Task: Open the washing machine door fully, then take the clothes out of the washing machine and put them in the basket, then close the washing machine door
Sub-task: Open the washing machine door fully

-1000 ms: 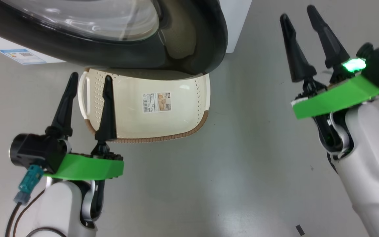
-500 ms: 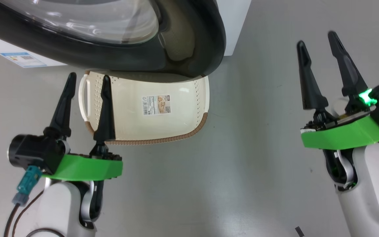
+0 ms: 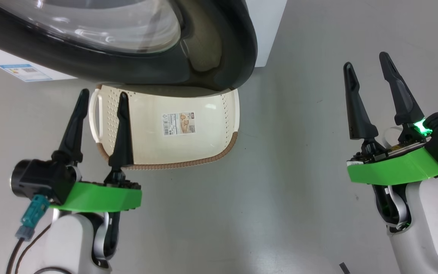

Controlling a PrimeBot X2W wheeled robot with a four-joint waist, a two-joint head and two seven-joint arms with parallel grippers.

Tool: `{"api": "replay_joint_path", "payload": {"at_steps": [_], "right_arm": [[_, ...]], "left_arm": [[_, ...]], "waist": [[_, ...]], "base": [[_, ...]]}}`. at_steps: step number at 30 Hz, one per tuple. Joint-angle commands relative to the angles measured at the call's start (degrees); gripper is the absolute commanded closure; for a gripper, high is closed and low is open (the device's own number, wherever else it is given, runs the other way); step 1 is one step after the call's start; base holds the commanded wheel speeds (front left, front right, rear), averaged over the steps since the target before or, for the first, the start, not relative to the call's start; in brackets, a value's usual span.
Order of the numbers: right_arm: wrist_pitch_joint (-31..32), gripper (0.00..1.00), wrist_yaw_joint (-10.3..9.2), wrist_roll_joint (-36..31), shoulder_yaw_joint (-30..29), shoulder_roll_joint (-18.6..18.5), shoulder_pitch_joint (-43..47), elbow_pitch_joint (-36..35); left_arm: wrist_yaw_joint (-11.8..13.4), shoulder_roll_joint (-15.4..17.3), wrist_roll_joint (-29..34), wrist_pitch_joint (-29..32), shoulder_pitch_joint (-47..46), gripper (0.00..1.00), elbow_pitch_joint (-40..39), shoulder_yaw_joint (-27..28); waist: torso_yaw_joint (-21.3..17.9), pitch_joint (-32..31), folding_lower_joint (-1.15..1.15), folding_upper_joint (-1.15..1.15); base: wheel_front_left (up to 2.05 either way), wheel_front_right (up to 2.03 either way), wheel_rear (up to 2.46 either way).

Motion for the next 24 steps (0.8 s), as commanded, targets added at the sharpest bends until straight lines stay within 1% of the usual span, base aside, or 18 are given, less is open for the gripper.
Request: {"api": "replay_joint_path", "payload": {"at_steps": [1, 18, 19, 21, 22, 24], "right_arm": [[-0.30, 0.00, 0.29, -0.64, 1.48, 0.41, 1.52, -1.52], [-0.30, 0.00, 0.29, -0.78, 2.33, -0.11, 1.52, -0.76], [-0.30, 0.46, 0.29, -0.79, 2.30, -0.15, 1.44, -0.78], [-0.30, 0.96, 0.29, 0.01, 2.67, -0.19, 1.24, -0.23], [-0.30, 1.00, 0.29, 0.87, 2.76, -0.11, 0.96, 0.16], [-0.30, 1.00, 0.29, 3.62, 3.09, 0.16, 0.09, 1.26]], "left_arm": [[-0.08, 1.38, 0.21, -0.45, 0.93, 0.00, -1.28, 1.86], [-0.11, 1.38, 0.43, -0.45, 1.14, 0.00, -1.44, 2.12], [-0.10, 1.38, 0.44, -0.45, 1.12, 0.00, -1.47, 2.07], [-0.05, 1.38, 0.44, -0.45, 1.03, 0.00, -1.48, 1.97], [-0.02, 1.38, 0.44, -0.45, 0.99, 0.00, -1.48, 1.96], [0.06, 1.38, 0.49, -0.45, 0.90, 0.00, -1.47, 1.97]], "waist": [[0.06, 0.01, 0.00, 0.00], [0.01, 0.17, 0.00, 0.00], [0.05, 0.23, 0.00, 0.00], [0.15, 0.31, 0.00, 0.00], [0.18, 0.34, 0.00, 0.00], [0.22, 0.39, 0.00, 0.00]], "base": [[0.00, 0.00, 0.00], [0.00, 0.00, 0.00], [0.00, 0.00, 0.00], [0.00, 0.00, 0.00], [0.00, 0.00, 0.00], [0.00, 0.00, 0.00]]}}
